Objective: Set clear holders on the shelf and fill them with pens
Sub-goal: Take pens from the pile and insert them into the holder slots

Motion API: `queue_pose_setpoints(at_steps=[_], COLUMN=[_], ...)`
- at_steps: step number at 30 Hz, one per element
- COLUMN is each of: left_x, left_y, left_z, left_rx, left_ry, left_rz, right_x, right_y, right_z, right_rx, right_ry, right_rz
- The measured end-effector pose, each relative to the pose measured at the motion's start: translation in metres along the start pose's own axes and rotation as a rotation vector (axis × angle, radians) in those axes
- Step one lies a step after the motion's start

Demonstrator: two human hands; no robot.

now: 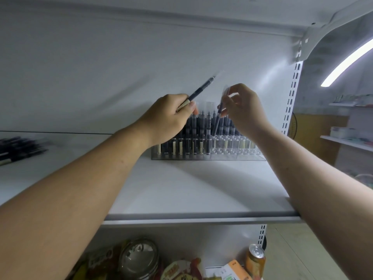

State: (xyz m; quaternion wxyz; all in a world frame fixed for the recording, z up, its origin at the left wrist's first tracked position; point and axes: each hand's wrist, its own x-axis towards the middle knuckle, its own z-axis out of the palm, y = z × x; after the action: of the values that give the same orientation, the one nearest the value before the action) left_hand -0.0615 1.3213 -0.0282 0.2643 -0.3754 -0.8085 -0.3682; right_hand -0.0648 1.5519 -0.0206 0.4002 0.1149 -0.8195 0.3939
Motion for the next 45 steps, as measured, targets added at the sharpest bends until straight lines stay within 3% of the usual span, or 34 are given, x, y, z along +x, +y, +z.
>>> queue_pose_setpoints(at_steps=[12,15,18,21,26,30,34,38,40,42,45], left_x=[0.000,0.000,0.000,0.000,0.002,0.001,0.000,0.000,0.000,0.001,0.002], left_y=[-0.002,-0.002,-0.002,-0.002,-0.001,0.001,0.003,0.001,0.001,0.001,-0.002], left_z=[0.003,0.003,0.003,0.005,0.005,0.005,0.005,0.006,0.005,0.004,0.002], left_rx=[0.002,0.005,0.009,-0.008,0.000,0.018,0.030,0.061,0.076,0.096,0.161], left_ry=[-0.026,-0.034,-0.043,-0.041,-0.037,-0.059,-0.065,-0.006,0.056,0.099,0.120], left_rz=[-0.018,-0.016,-0.013,-0.026,-0.010,0.018,0.046,0.134,0.179,0.205,0.223], right_x=[-0.004,-0.002,0.002,0.001,-0.005,-0.007,-0.005,0.001,0.005,0.008,0.008], right_y=[0.009,0.007,0.005,-0.002,-0.017,-0.020,-0.021,-0.020,-0.016,-0.010,-0.001], right_z=[0.012,0.005,-0.002,-0.006,-0.008,-0.008,-0.011,-0.015,-0.019,-0.021,-0.018], right_rx=[-0.101,-0.133,-0.115,0.098,0.629,0.715,0.796,0.917,0.847,0.632,0.295], right_ry=[-0.227,-0.163,0.019,0.048,-0.239,-0.352,-0.334,-0.129,0.013,0.126,0.154], right_rz=[0.084,0.060,-0.044,-0.114,0.077,0.074,0.094,0.152,0.144,0.109,0.020])
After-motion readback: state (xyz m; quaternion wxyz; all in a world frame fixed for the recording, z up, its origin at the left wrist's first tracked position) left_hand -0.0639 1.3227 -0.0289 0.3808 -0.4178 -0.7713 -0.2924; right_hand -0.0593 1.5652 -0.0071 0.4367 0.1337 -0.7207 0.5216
